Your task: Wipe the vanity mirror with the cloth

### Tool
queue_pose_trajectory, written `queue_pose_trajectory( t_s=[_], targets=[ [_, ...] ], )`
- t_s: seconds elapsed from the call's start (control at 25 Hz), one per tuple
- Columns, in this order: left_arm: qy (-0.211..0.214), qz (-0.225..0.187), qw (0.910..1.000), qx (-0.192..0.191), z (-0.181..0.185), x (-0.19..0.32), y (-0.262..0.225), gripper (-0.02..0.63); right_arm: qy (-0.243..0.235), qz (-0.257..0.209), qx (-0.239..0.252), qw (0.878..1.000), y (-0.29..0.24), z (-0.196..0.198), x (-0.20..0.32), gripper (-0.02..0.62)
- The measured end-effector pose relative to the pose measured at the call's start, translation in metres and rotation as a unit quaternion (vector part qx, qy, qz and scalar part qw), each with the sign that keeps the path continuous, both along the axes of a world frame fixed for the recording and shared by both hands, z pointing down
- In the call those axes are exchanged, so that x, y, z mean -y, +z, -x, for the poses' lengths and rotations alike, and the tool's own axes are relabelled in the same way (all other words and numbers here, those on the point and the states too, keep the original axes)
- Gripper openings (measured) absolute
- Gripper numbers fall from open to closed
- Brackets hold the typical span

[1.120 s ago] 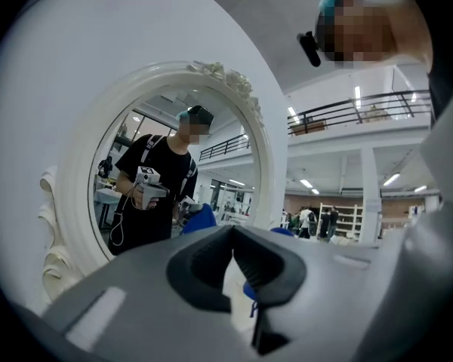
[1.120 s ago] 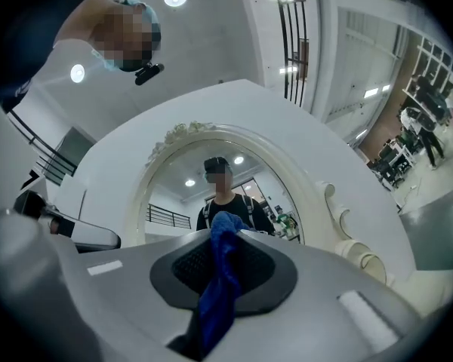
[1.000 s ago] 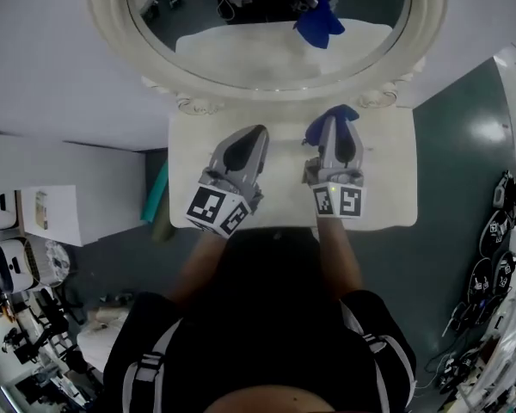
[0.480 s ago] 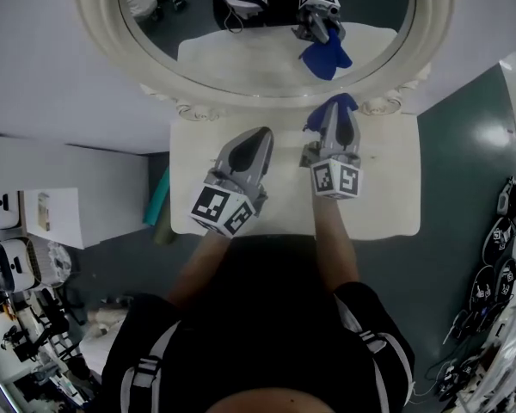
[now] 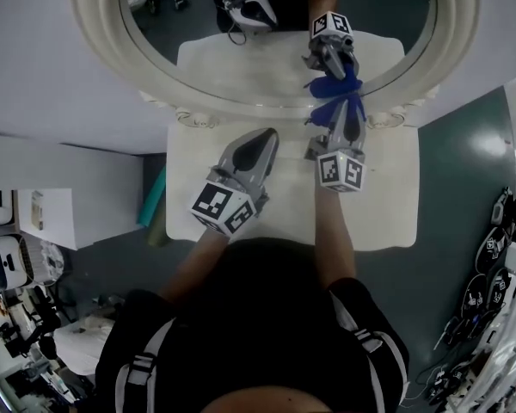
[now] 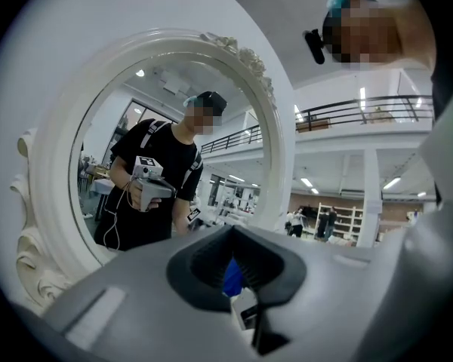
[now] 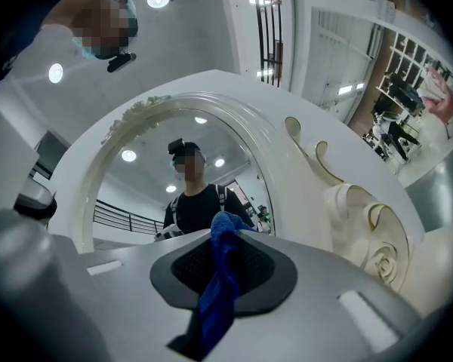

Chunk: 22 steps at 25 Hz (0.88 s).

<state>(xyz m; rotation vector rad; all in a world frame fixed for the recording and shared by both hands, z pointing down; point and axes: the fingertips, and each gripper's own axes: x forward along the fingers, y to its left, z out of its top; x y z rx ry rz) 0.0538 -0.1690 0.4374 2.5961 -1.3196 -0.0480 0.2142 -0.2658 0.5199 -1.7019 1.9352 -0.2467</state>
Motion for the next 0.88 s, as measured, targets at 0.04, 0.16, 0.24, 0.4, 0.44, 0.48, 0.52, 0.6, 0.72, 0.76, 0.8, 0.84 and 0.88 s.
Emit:
queue_pose_trajectory(
  t_s=[0.04,0.16,0.24,0.4,0.44,0.48,0.52,0.6,0.72,0.76,0.8,0.84,0.88],
  targets=[
    [0.003,0.001,1.0,0.001,-0.001,0.001,0.001,0.009,0.0,0.0,-0.001,1.0,0.0,0.0,0.002,0.04],
    [0.011,0.004,0.9999,0.004,-0.003,0.005,0.004,0.009,0.004,0.001,-0.011,1.0,0.001,-0.001,0.007,0.04],
    [0.013,0.006,0.9999,0.005,-0.002,0.008,0.005,0.009,0.006,0.0,-0.01,1.0,0.0,-0.002,0.009,0.04],
    [0.014,0.007,0.9999,0.004,-0.002,0.01,0.006,0.009,0.011,-0.004,0.012,1.0,-0.001,-0.003,0.011,0.04],
    [0.015,0.007,0.9999,0.004,-0.002,0.01,0.006,0.009,0.012,-0.006,0.016,1.0,-0.001,-0.003,0.012,0.04],
    [0.016,0.006,0.9998,0.003,-0.003,0.009,0.006,0.009,0.012,-0.01,0.019,1.0,-0.001,-0.003,0.012,0.04],
    [0.018,0.006,0.9998,0.003,-0.003,0.008,0.005,0.009,0.013,-0.014,0.021,1.0,-0.002,-0.003,0.012,0.04],
    [0.02,0.007,0.9998,0.005,-0.001,0.005,0.001,0.009,0.012,-0.019,0.021,1.0,-0.009,0.0,0.011,0.04],
    [0.027,0.012,0.9996,0.006,0.004,-0.001,-0.008,0.009,0.013,-0.022,0.022,0.999,-0.024,0.006,0.01,0.04],
    [0.029,0.012,0.9995,0.006,0.004,-0.003,-0.009,0.009,0.013,-0.021,0.022,0.999,-0.025,0.007,0.01,0.04],
    [0.031,0.011,0.9994,0.006,0.003,-0.005,-0.009,0.009,0.013,-0.021,0.023,0.999,-0.025,0.006,0.009,0.04],
    [0.033,0.01,0.9994,0.005,0.002,-0.006,-0.008,0.009,0.012,-0.021,0.023,0.999,-0.024,0.005,0.009,0.04],
    [0.034,0.008,0.9994,0.004,0.001,-0.007,-0.006,0.009,0.011,-0.022,0.024,0.999,-0.023,0.005,0.009,0.04]
  ],
)
